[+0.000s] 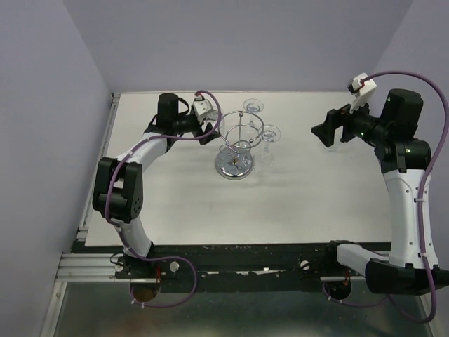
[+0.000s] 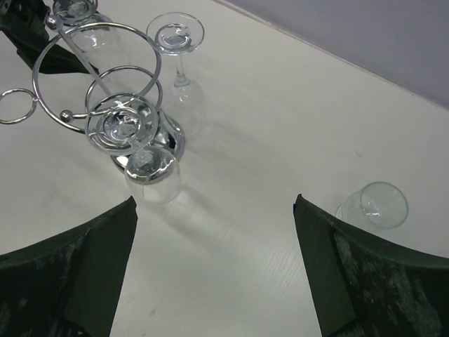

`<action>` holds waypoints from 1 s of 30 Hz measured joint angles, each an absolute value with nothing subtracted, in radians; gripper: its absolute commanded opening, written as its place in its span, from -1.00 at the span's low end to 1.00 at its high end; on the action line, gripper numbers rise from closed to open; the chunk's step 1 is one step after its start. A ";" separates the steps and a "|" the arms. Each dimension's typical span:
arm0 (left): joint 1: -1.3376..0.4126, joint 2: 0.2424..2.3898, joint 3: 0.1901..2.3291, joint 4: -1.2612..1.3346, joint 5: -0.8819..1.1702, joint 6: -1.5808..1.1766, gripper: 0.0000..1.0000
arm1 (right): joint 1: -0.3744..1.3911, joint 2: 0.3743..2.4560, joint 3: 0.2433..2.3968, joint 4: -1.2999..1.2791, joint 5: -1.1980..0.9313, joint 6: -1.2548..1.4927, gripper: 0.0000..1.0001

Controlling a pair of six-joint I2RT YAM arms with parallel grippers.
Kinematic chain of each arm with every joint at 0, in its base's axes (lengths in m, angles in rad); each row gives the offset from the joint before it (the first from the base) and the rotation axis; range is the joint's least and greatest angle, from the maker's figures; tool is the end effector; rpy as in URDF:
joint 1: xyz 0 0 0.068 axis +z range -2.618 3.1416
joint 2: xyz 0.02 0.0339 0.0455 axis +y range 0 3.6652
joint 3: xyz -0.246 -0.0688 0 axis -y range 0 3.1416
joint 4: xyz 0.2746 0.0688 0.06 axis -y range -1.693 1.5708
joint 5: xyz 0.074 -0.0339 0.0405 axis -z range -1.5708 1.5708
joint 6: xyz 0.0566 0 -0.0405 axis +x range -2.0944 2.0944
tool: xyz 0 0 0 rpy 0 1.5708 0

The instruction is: Take the wine glass off the wine glass rack

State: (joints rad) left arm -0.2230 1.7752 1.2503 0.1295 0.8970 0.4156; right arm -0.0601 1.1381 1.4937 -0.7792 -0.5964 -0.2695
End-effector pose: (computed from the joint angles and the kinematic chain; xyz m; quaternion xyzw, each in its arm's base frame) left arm 0.4179 -0.1401 0.2266 0.4637 0.6365 -0.3112 0.5320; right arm 0.2650 0.0159 0.4390 -0.2425 0.7818 0.1583 0.5522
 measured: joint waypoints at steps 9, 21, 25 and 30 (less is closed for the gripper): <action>-0.231 1.776 1.254 0.133 0.885 0.414 0.30 | -0.060 1.126 1.460 -0.779 -0.596 -0.270 1.00; -0.231 1.773 1.211 0.236 0.848 0.297 -0.70 | -0.060 1.117 1.454 -0.778 -0.596 -0.270 1.00; -0.231 1.765 1.182 0.289 0.842 0.244 -1.00 | -0.060 1.117 1.452 -0.778 -0.596 -0.270 1.00; -0.232 1.749 1.148 0.334 0.818 0.207 -1.00 | -0.060 1.117 1.444 -0.776 -0.596 -0.270 1.00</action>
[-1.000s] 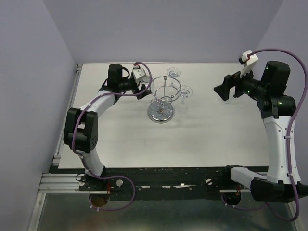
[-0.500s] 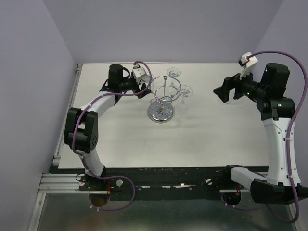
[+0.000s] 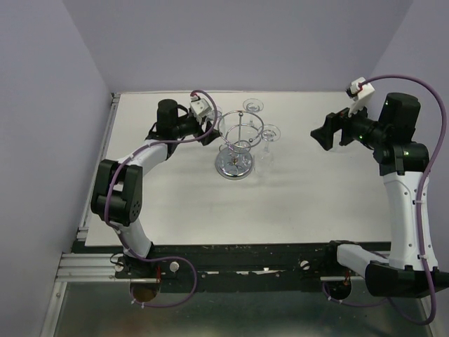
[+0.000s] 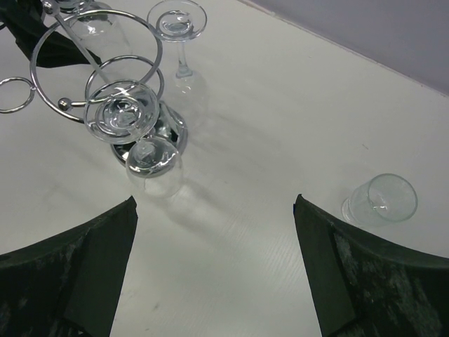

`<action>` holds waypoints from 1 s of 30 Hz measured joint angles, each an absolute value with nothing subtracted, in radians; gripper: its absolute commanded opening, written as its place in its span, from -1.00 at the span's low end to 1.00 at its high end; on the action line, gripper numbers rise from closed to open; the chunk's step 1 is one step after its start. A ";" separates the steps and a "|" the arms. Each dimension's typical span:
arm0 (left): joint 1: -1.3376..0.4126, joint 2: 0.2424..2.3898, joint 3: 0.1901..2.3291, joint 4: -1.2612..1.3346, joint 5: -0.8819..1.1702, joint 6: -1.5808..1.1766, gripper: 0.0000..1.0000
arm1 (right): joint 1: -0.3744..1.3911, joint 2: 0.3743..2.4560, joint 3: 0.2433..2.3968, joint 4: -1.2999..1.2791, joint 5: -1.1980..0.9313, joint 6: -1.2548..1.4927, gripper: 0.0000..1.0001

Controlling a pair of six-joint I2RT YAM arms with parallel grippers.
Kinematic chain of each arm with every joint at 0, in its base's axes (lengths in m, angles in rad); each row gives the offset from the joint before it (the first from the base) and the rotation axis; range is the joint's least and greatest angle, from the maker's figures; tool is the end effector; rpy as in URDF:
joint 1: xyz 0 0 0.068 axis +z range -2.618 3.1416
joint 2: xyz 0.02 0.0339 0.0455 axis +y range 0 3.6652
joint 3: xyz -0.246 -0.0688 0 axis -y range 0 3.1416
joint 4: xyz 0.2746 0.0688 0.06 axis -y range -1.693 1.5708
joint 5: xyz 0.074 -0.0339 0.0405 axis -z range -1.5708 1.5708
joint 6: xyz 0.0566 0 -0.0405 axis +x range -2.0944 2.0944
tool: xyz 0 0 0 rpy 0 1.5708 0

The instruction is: Take the wine glass off the wine glass rack

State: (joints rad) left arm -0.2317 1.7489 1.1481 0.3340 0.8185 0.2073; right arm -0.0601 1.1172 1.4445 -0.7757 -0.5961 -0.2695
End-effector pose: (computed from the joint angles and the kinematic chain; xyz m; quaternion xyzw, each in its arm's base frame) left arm 0.4117 -0.1396 0.2202 0.3944 0.6592 -0.3231 0.5528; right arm 0.2633 0.0160 0.4273 -0.2400 0.7885 0.1618 0.5426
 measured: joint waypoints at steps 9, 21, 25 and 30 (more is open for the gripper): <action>-0.231 1.719 1.109 0.368 0.787 0.173 -1.00 | -0.060 1.117 1.425 -0.763 -0.596 -0.267 1.00; -0.231 1.716 1.108 0.399 0.737 0.133 -1.00 | -0.060 1.098 1.405 -0.755 -0.596 -0.262 1.00; -0.224 1.716 1.100 0.423 0.682 0.075 -1.00 | -0.060 1.090 1.405 -0.754 -0.596 -0.262 1.00; -0.212 1.713 1.055 0.472 0.636 0.007 -1.00 | -0.060 1.084 1.397 -0.749 -0.596 -0.262 1.00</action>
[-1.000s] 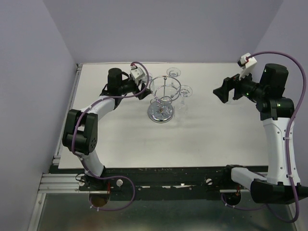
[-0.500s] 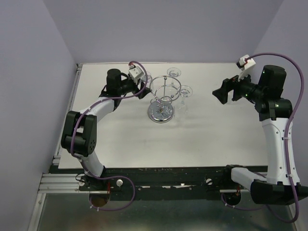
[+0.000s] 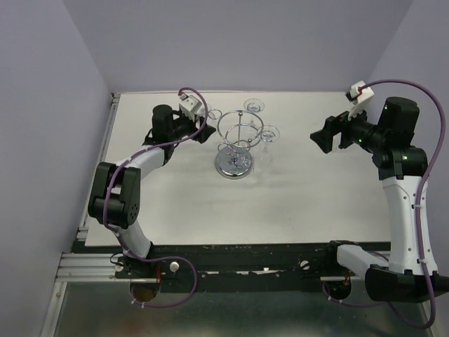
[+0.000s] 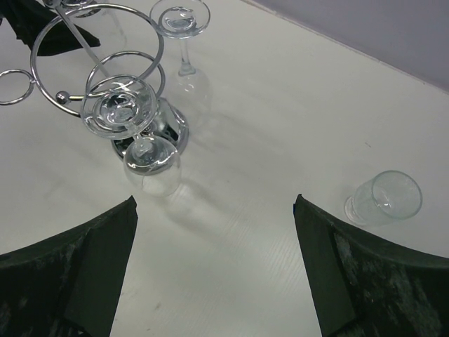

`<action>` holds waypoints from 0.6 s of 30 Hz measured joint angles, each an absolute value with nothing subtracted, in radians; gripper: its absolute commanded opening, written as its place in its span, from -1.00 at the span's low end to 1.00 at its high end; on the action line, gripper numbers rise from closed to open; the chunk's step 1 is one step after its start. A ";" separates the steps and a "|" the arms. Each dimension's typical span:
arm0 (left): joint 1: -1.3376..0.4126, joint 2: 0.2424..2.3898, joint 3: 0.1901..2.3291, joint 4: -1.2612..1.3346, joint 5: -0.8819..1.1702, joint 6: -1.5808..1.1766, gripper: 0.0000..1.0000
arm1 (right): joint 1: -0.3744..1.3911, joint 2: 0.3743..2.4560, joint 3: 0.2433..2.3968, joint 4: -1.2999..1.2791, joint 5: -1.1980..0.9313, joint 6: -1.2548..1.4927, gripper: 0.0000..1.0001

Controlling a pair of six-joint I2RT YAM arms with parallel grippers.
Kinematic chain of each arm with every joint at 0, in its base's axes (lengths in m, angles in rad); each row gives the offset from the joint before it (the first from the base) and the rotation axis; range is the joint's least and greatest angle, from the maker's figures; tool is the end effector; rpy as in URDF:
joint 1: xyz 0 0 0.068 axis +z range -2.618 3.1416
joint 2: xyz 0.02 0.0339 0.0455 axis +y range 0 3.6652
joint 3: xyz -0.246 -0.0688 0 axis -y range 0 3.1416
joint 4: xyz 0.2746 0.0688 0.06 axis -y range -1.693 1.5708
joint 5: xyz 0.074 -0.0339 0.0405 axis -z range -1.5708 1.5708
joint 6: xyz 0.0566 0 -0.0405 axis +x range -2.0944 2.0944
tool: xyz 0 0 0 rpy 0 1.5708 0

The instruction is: Take the wine glass off the wine glass rack

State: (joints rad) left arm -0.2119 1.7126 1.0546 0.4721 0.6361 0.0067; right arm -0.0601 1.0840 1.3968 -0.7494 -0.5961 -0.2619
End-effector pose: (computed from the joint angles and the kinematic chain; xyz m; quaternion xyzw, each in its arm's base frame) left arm 0.4096 -0.1225 0.2145 0.2782 0.7049 -0.3015 0.5786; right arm 0.2587 0.0163 0.4214 -0.2382 0.7863 0.1622 0.5466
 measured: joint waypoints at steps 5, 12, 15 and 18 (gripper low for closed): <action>-0.211 1.708 1.031 0.477 0.600 -0.072 -1.00 | -0.060 1.084 1.386 -0.749 -0.596 -0.262 1.00; -0.195 1.627 0.975 0.443 0.532 -0.256 -1.00 | -0.060 1.081 1.380 -0.747 -0.592 -0.262 1.00; -0.178 1.564 0.957 0.401 0.522 -0.325 -1.00 | -0.060 1.079 1.365 -0.741 -0.585 -0.263 1.00; -0.165 1.493 0.941 0.355 0.516 -0.387 -1.00 | -0.060 1.079 1.346 -0.739 -0.586 -0.274 0.97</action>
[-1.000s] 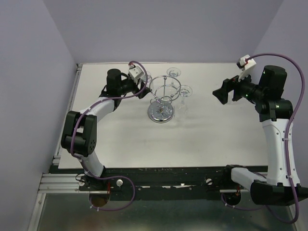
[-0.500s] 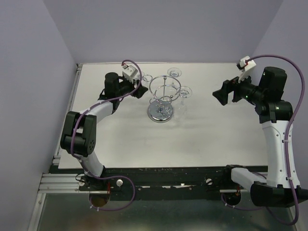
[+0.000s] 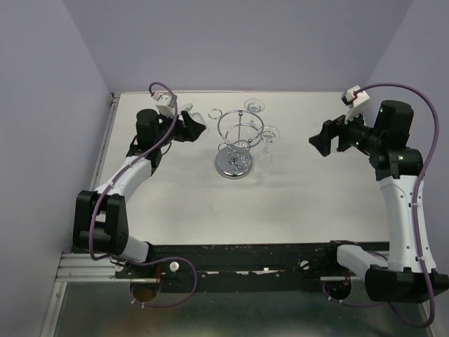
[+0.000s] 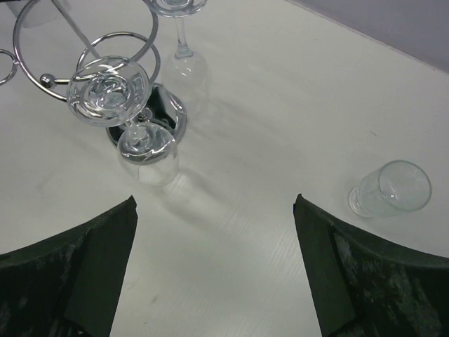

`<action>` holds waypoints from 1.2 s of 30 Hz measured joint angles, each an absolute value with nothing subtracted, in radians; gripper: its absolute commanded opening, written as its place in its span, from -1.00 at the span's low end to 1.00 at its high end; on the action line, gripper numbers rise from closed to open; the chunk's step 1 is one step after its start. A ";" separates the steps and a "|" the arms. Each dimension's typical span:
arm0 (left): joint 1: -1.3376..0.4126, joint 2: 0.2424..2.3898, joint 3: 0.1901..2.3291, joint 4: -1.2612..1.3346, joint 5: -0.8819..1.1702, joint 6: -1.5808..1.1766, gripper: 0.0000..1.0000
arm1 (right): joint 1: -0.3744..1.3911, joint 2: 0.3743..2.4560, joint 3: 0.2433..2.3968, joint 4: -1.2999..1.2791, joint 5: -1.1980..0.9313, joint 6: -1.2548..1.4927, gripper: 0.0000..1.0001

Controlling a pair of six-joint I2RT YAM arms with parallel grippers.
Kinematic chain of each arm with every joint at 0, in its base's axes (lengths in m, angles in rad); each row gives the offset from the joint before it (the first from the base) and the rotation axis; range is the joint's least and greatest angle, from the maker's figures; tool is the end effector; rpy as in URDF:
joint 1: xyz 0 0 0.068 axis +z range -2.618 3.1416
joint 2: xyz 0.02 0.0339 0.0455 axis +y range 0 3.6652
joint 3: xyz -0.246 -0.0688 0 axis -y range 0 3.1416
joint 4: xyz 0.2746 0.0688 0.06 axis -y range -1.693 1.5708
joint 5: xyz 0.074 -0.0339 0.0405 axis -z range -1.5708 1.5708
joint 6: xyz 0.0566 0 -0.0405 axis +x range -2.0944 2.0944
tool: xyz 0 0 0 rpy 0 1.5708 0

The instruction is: Take the wine glass off the wine glass rack

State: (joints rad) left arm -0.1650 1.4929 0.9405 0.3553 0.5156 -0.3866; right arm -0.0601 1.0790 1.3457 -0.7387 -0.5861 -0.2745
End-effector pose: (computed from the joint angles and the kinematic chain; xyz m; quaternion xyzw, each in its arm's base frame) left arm 0.3771 -0.0911 0.2416 0.0780 0.7610 -0.3567 0.5363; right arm 0.2622 0.0156 0.4055 -0.2373 0.7957 0.1597 0.5340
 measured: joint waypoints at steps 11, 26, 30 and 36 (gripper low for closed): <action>-0.136 1.366 0.916 0.043 0.672 -0.596 -1.00 | 0.257 1.021 1.174 -0.714 -0.379 -0.553 0.73; 0.047 1.504 0.964 -0.371 0.863 -0.547 -1.00 | 0.839 0.781 0.683 -0.271 -0.095 -0.937 0.72; 0.073 1.542 0.950 -0.413 0.906 -0.568 -1.00 | 0.934 0.823 0.621 -0.129 -0.102 -0.979 0.70; 0.104 1.511 0.761 -0.236 0.942 -0.781 -1.00 | 0.974 1.075 0.688 0.012 -0.113 -0.921 0.46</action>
State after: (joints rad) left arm 0.1040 1.5108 0.7612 -0.2356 0.9417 -0.7815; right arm 0.9737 1.0748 0.6876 0.0120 -0.1135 -0.9207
